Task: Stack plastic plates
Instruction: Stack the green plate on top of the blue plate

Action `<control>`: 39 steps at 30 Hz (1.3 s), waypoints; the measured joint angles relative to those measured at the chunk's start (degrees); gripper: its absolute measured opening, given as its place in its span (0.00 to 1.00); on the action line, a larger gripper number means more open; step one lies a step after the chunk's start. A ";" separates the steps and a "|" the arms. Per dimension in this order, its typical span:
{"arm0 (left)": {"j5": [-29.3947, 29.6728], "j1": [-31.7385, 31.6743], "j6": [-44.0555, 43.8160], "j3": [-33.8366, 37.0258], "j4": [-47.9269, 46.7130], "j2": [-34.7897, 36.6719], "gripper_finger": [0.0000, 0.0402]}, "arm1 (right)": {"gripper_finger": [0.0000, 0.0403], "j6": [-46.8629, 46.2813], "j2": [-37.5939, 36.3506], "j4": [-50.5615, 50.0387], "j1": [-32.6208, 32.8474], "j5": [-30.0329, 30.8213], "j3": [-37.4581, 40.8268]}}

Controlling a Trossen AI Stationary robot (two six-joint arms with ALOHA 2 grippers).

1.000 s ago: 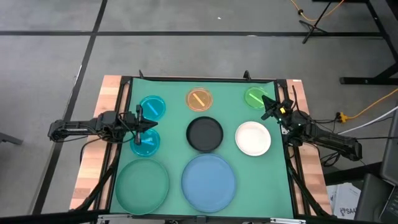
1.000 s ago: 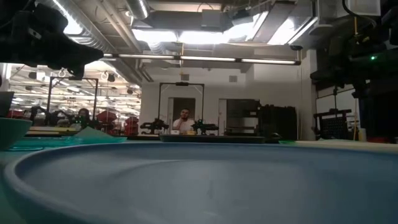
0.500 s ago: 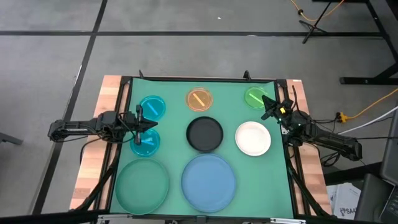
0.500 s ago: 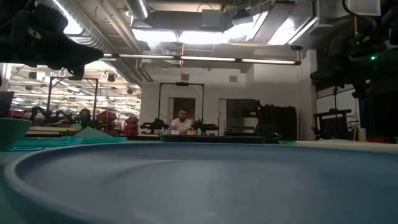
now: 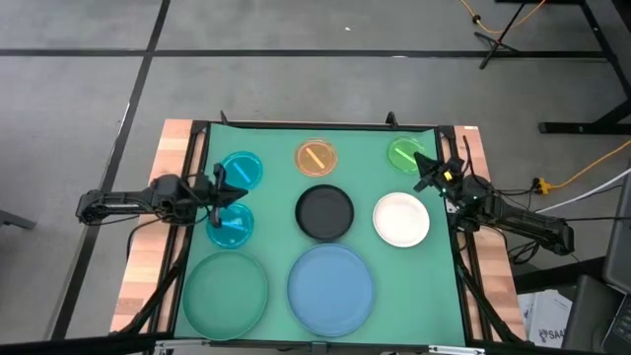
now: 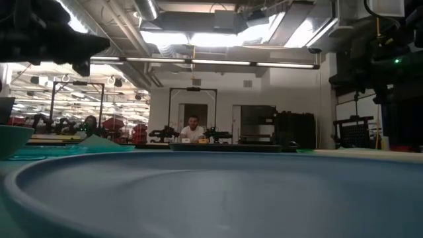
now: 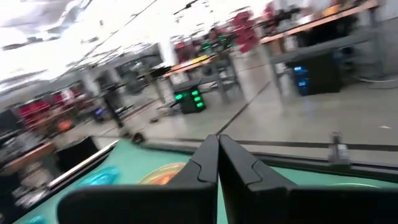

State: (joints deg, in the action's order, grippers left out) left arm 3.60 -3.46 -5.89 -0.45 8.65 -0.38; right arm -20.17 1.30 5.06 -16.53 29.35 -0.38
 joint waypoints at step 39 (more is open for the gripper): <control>-0.88 2.13 7.53 -0.05 33.65 -25.24 0.01 | 0.01 4.50 49.11 9.40 7.00 -30.22 -24.23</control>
State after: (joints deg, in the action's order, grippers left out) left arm 2.72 -1.33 1.65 -0.49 42.30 -25.62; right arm -15.67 50.41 14.46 -9.54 -0.87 -24.61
